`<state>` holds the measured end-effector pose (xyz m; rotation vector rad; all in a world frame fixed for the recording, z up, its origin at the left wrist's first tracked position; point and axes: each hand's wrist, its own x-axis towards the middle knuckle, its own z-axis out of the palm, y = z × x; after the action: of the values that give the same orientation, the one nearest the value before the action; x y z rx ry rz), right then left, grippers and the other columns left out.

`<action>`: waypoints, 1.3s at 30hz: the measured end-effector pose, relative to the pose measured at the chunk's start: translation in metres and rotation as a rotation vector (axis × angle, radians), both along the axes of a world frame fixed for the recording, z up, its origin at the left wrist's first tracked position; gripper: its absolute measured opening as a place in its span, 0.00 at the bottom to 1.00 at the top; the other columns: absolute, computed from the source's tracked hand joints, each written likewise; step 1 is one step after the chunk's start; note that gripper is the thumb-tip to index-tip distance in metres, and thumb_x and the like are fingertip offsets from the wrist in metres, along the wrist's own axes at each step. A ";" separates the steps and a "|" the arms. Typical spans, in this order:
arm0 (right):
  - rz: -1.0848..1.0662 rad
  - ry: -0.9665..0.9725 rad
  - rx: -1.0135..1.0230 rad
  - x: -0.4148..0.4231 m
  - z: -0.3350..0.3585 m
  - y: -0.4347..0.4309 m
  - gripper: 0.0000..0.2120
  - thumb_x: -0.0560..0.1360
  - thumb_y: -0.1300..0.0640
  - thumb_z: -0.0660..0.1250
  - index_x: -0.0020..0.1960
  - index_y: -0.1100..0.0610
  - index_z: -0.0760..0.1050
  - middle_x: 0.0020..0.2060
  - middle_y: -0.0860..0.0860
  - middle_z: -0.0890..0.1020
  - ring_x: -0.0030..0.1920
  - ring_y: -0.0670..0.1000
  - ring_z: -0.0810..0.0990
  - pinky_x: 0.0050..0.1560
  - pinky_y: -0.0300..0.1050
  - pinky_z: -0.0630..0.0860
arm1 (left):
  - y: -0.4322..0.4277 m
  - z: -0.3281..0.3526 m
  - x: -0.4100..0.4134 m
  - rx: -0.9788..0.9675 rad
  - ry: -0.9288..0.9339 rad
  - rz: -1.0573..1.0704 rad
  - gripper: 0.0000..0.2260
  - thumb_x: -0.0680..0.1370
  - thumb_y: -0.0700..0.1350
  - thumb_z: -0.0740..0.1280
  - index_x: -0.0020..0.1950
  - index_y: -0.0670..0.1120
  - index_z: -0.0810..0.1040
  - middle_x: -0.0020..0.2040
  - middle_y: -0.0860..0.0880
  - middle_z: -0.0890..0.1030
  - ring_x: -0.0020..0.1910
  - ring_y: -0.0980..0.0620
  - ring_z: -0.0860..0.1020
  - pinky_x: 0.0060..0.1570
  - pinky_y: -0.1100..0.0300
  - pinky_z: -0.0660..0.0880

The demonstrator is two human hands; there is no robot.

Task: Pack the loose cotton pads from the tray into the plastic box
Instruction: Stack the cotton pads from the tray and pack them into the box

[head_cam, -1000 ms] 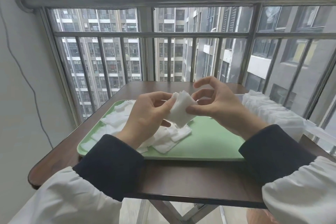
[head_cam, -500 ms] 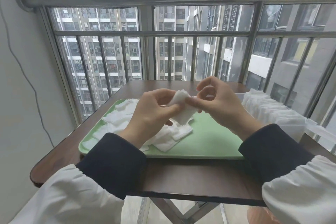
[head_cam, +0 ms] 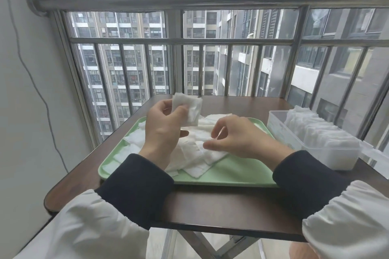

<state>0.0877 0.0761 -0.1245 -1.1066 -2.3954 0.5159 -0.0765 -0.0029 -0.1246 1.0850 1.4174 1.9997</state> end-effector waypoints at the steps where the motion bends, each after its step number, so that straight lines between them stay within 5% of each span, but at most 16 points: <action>1: -0.001 0.008 -0.019 -0.003 -0.001 -0.001 0.16 0.65 0.39 0.78 0.43 0.49 0.79 0.36 0.43 0.82 0.38 0.40 0.80 0.35 0.36 0.71 | 0.000 0.000 0.000 0.002 -0.003 0.004 0.04 0.79 0.43 0.69 0.51 0.51 0.78 0.53 0.47 0.82 0.49 0.50 0.82 0.29 0.66 0.76; 8: 0.071 0.185 -0.281 -0.008 0.004 -0.008 0.12 0.68 0.60 0.77 0.48 0.53 0.79 0.33 0.46 0.83 0.30 0.42 0.79 0.29 0.34 0.72 | 0.002 -0.001 -0.002 0.000 -0.011 0.016 0.06 0.78 0.43 0.69 0.55 0.48 0.79 0.53 0.48 0.82 0.49 0.50 0.83 0.30 0.66 0.76; 16: 0.135 0.646 -0.591 0.026 0.021 0.001 0.13 0.74 0.74 0.66 0.53 0.59 0.77 0.44 0.54 0.78 0.36 0.48 0.79 0.34 0.42 0.77 | 0.003 -0.005 -0.004 -0.055 0.043 -0.023 0.09 0.77 0.43 0.71 0.57 0.47 0.81 0.52 0.49 0.84 0.48 0.52 0.84 0.31 0.64 0.78; 20: 0.292 0.766 -0.633 0.031 0.022 0.005 0.17 0.72 0.74 0.69 0.57 0.60 0.77 0.41 0.53 0.84 0.42 0.50 0.82 0.43 0.43 0.80 | 0.002 -0.007 -0.002 -0.085 0.110 -0.062 0.09 0.76 0.45 0.72 0.56 0.48 0.82 0.50 0.49 0.85 0.46 0.53 0.84 0.31 0.64 0.77; 25: 0.436 0.802 -0.629 0.031 0.022 0.003 0.25 0.69 0.67 0.74 0.64 0.62 0.75 0.49 0.62 0.84 0.50 0.56 0.84 0.48 0.45 0.81 | 0.001 -0.006 0.003 -0.104 0.197 -0.156 0.08 0.76 0.45 0.75 0.54 0.48 0.83 0.44 0.50 0.87 0.41 0.54 0.85 0.30 0.63 0.77; 39: 0.276 0.848 -0.436 0.017 0.019 -0.006 0.21 0.63 0.59 0.78 0.55 0.58 0.78 0.53 0.62 0.84 0.52 0.63 0.84 0.49 0.58 0.83 | -0.002 -0.004 0.012 -0.079 0.212 -0.380 0.12 0.76 0.52 0.73 0.55 0.47 0.81 0.43 0.48 0.88 0.40 0.50 0.87 0.32 0.61 0.80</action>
<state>0.1052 0.0703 -0.1050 -0.5177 -1.7024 1.3367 -0.0640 -0.0053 -0.1281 1.4416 1.2615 1.5866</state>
